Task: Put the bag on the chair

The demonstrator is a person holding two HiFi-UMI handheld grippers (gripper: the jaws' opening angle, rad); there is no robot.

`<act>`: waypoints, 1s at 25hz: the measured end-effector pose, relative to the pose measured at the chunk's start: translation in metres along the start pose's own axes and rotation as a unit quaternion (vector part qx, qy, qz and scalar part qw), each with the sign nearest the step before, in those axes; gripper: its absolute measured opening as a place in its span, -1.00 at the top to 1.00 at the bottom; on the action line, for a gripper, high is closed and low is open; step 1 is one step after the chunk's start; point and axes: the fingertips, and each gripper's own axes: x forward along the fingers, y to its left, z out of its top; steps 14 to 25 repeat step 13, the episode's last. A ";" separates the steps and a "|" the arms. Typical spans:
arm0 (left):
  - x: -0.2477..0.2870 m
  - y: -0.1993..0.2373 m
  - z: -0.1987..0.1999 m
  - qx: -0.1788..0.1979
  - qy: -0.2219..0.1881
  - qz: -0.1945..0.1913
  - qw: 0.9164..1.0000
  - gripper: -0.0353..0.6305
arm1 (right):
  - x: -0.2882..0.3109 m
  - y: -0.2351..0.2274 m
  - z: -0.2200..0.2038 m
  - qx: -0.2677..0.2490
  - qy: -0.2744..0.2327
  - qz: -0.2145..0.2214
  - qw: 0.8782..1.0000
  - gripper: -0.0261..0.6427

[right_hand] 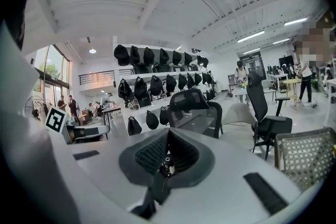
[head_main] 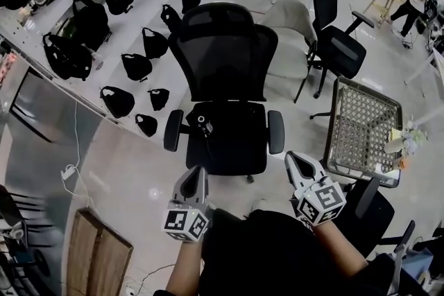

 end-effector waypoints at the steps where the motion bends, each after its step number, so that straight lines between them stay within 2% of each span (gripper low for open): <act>1: 0.001 -0.003 -0.005 -0.002 0.002 -0.001 1.000 0.84 | -0.002 -0.001 -0.001 -0.004 0.001 -0.001 1.000 0.92; 7: 0.003 -0.015 -0.017 -0.008 0.010 -0.008 1.000 0.84 | -0.013 -0.009 -0.008 -0.002 0.004 -0.013 1.000 0.93; 25: 0.003 -0.005 -0.018 -0.013 0.018 0.002 1.000 0.84 | -0.015 -0.006 -0.011 -0.002 0.010 -0.019 1.000 0.92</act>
